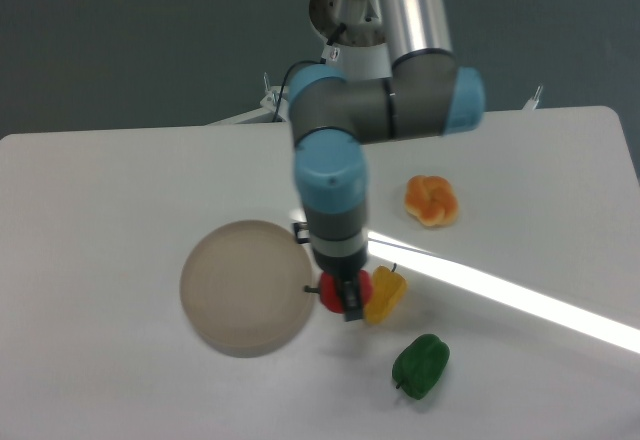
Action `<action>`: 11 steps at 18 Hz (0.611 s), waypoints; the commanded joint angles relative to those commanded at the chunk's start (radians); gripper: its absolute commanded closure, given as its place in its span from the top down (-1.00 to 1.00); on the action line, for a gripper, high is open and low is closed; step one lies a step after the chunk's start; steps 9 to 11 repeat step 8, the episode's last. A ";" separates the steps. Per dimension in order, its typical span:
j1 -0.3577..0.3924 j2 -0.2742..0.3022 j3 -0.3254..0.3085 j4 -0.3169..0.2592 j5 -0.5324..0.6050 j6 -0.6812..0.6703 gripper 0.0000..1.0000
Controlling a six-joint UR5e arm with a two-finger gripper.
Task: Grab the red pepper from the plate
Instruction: 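Lift the red pepper up off the plate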
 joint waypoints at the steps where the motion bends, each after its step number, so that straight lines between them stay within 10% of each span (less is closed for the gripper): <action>1: 0.017 -0.002 0.002 0.000 -0.002 0.018 0.38; 11: 0.065 -0.006 0.005 0.003 -0.015 0.083 0.38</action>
